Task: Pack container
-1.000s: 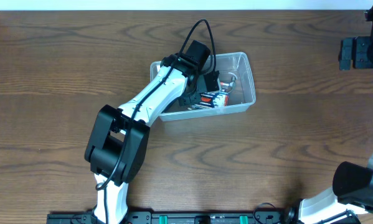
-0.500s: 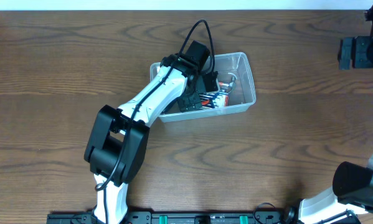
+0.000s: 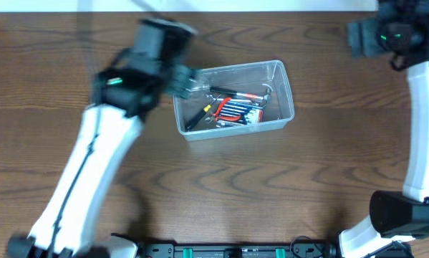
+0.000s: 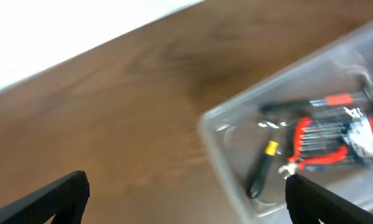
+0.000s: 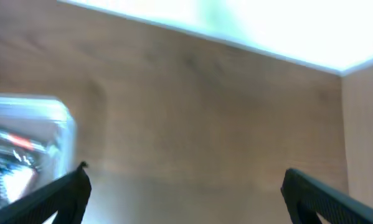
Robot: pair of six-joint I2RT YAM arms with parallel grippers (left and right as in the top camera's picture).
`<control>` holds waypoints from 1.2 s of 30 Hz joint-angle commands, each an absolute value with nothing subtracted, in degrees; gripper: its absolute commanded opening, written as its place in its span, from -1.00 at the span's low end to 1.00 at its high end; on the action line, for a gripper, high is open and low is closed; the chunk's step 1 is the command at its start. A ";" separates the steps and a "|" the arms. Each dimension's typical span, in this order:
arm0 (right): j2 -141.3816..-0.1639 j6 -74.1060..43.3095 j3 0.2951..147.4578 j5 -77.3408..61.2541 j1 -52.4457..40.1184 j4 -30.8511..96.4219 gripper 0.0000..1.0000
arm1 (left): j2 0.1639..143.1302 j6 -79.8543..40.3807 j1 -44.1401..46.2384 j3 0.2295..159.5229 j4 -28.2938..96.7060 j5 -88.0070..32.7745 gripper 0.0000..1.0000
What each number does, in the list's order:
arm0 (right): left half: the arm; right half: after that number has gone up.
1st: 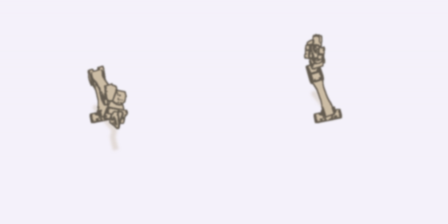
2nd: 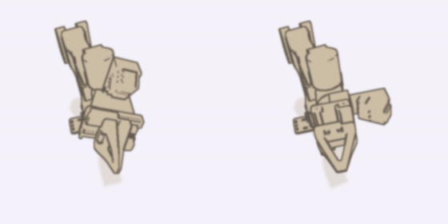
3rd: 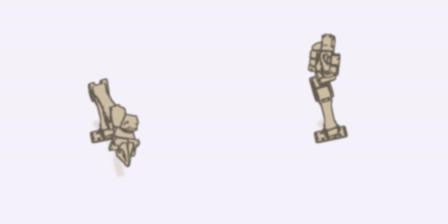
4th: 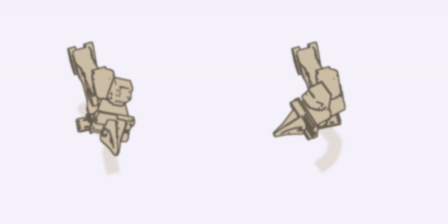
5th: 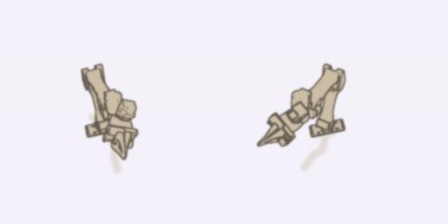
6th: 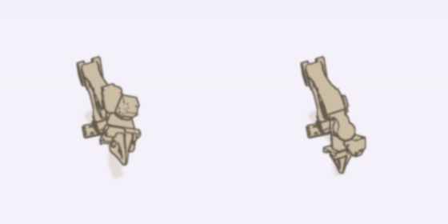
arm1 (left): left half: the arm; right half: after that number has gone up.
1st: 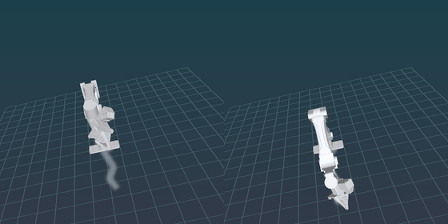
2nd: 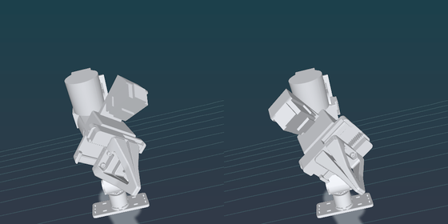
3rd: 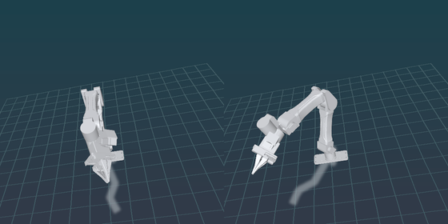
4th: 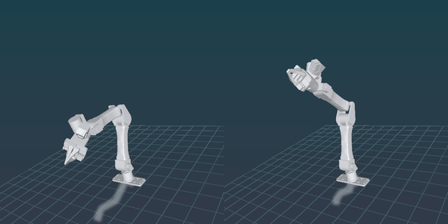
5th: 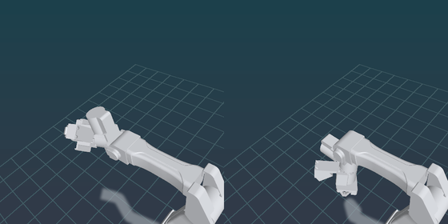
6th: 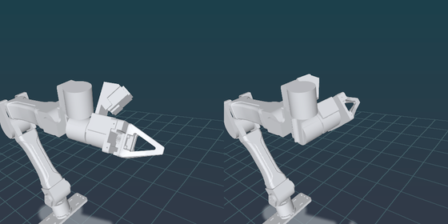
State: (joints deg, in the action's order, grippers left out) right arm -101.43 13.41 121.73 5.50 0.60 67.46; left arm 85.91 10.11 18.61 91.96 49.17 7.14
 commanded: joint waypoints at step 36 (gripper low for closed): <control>-35.77 -5.76 50.26 1.54 1.41 54.00 0.98 | 38.94 -3.29 15.25 49.69 45.32 -1.69 0.97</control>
